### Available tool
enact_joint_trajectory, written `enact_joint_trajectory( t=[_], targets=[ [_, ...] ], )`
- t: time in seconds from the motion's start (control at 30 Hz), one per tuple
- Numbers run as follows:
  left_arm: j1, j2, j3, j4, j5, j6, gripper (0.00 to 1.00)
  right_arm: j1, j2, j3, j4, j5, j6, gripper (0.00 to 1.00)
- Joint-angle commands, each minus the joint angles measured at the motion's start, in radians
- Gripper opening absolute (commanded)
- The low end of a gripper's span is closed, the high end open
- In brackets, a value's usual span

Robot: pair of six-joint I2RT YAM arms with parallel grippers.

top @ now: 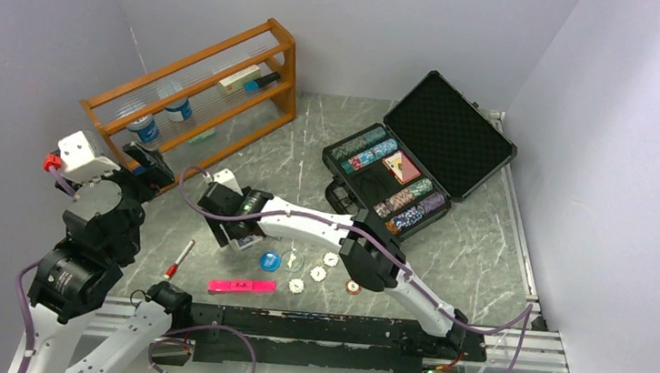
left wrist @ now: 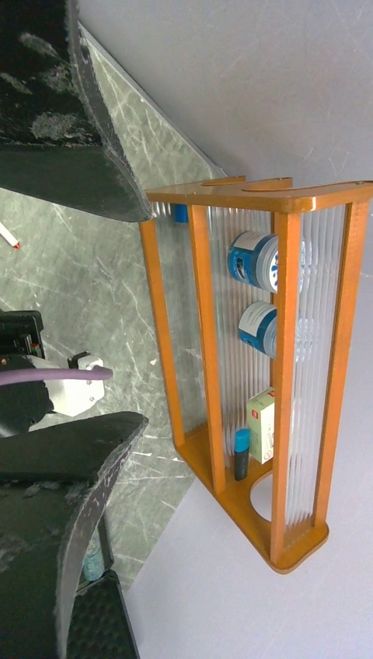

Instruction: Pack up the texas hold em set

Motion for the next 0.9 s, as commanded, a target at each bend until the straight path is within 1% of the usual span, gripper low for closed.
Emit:
enact_joint_trajectory(
  t=[0.0,0.1,0.2,0.27,0.4,0.53,0.6,0.73,0.87],
  targets=[
    [0.003,0.009,0.006,0.014,-0.008,0.013,0.97,0.002,0.041,0.08,-0.048,0.1,0.017,0.78],
    [0.002,0.007,0.0,0.012,-0.001,0.003,0.97,0.006,0.064,0.106,-0.054,0.138,0.013,0.79],
    [0.002,-0.001,-0.009,0.019,0.008,-0.003,0.97,0.008,0.066,0.123,-0.054,0.174,0.007,0.82],
    [0.003,-0.003,-0.013,0.02,0.011,-0.004,0.97,0.008,0.05,0.103,-0.02,0.185,-0.002,0.85],
    [0.003,0.002,-0.011,0.019,0.011,0.001,0.97,0.006,0.063,0.106,-0.01,0.175,-0.01,0.86],
    [0.003,0.003,-0.015,0.017,0.011,0.0,0.97,0.003,0.089,0.112,-0.024,0.13,-0.001,0.86],
    [0.003,-0.002,-0.024,0.017,0.012,-0.004,0.97,-0.002,0.091,0.101,-0.021,0.105,0.007,0.84],
    [0.003,-0.006,-0.034,0.022,0.03,-0.015,0.97,-0.016,0.087,0.097,-0.009,0.063,0.02,0.76],
    [0.003,-0.003,-0.058,0.049,0.038,-0.004,0.97,-0.015,0.075,0.092,0.002,0.054,0.007,0.62]
  ],
)
